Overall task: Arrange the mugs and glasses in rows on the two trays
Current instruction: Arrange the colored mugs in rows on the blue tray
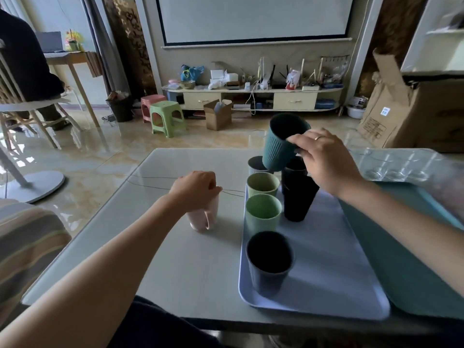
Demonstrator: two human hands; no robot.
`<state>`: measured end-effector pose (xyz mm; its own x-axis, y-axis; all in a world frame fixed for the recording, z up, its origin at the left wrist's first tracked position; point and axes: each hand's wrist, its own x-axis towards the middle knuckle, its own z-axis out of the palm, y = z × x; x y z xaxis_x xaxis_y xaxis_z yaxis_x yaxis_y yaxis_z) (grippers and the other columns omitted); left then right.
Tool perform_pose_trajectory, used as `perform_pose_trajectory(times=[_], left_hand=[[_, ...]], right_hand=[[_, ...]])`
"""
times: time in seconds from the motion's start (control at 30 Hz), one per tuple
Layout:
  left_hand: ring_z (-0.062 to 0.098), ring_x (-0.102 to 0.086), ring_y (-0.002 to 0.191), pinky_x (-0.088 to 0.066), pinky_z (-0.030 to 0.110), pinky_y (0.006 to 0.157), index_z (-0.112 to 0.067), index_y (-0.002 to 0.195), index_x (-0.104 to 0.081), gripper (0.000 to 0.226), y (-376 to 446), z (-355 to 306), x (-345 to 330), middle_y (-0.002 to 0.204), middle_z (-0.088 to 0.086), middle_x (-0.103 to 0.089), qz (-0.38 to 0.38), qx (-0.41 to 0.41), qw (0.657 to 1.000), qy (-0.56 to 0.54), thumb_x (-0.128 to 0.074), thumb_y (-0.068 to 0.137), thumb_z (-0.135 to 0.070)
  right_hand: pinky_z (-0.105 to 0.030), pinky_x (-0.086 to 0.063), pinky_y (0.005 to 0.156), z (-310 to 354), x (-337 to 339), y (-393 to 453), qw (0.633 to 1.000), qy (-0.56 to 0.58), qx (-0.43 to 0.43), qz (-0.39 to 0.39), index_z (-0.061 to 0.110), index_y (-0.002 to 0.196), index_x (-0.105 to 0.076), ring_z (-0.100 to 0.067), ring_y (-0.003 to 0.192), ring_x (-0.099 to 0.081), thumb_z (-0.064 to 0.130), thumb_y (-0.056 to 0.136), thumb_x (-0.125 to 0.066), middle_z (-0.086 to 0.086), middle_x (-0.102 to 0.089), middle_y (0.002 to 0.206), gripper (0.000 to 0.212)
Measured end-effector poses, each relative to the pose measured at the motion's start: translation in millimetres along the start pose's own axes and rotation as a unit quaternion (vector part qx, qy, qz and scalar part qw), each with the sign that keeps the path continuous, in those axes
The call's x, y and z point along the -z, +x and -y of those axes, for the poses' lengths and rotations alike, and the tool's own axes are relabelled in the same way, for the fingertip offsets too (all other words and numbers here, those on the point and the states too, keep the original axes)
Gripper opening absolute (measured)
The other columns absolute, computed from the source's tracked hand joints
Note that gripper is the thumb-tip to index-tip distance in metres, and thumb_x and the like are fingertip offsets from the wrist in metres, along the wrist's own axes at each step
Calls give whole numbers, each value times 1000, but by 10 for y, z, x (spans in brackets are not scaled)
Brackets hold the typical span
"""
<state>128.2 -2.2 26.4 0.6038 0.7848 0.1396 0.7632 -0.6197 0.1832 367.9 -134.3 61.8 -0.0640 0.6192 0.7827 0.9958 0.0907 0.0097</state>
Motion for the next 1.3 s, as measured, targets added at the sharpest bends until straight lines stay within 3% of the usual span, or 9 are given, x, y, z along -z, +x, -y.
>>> perform_pose_trajectory(times=[0.23, 0.43, 0.53, 0.6, 0.83, 0.93, 1.07, 1.2, 1.3], left_hand=[[23, -50, 77, -30, 25, 55, -18, 68, -41, 17, -241, -61, -101, 78, -5, -50, 65, 11, 997, 33, -46, 84, -24], [23, -47, 75, -36, 27, 66, -17, 76, -49, 14, -331, -164, -140, 79, 4, -51, 26, 9, 998, 52, -44, 89, -22], [28, -50, 77, -41, 31, 68, -19, 67, -36, 23, -314, -156, -188, 94, 14, -59, 37, 18, 997, 61, -44, 88, -16], [28, -56, 85, -48, 33, 76, -18, 81, -50, 4, -307, -153, -178, 98, 10, -60, 30, 21, 999, 39, -50, 85, -19], [28, -57, 99, -49, 36, 87, -17, 111, -53, 25, -266, -176, -221, 110, 8, -59, 39, 19, 999, 31, -52, 85, -17], [27, -54, 98, -45, 36, 86, -19, 107, -54, 23, -242, -170, -229, 108, 5, -57, 33, 23, 998, 38, -48, 87, -11], [28, -47, 84, -30, 30, 67, -17, 71, -41, 19, -253, -168, -252, 82, 1, -47, 23, 44, 997, 52, -42, 85, -4], [28, -46, 73, -27, 26, 57, -15, 63, -33, 27, -268, -210, -235, 65, -2, -40, -12, 45, 998, 42, -42, 86, -3], [27, -50, 72, -35, 30, 64, -17, 71, -46, 20, -253, -243, -121, 67, -2, -46, -43, 44, 998, 19, -41, 88, -6]], right_hand=[[-47, -53, 77, -85, 424, -666, 995, 27, -13, 93, 4, 107, -68, -37, 90, -63, -15, 73, -65, -16, -70, 88, 40], [-44, -55, 71, -45, 449, -983, 994, 17, 5, 107, 8, 101, -69, -33, 85, -65, -23, 64, -65, -9, -70, 81, 49], [-41, -55, 71, -28, 433, -1081, 991, 39, -1, 124, 6, 102, -69, -33, 85, -64, -24, 63, -63, -10, -69, 79, 49], [-41, -55, 68, -4, 390, -1156, 989, 42, -3, 145, 7, 102, -69, -33, 84, -64, -23, 63, -62, -9, -68, 78, 50], [-35, -44, 87, 109, 247, -1276, 935, 70, -143, 316, 16, 128, -55, -21, 117, -46, 5, 95, -44, -8, -59, 113, 37], [-38, -45, 87, 125, 256, -1269, 934, 58, -139, 325, 14, 128, -54, -22, 117, -46, 6, 96, -43, -9, -60, 113, 35], [-39, -45, 88, 119, 246, -1286, 932, 59, -142, 328, 14, 129, -53, -24, 117, -45, 7, 96, -43, -8, -62, 110, 35], [-35, -42, 94, 105, 209, -1281, 936, 70, -140, 314, 16, 130, -53, -22, 118, -45, 14, 96, -46, -4, -60, 117, 35], [-32, -37, 101, 109, 212, -1281, 950, 85, -135, 269, 20, 133, -51, -20, 123, -43, 25, 95, -51, -2, -55, 128, 39]])
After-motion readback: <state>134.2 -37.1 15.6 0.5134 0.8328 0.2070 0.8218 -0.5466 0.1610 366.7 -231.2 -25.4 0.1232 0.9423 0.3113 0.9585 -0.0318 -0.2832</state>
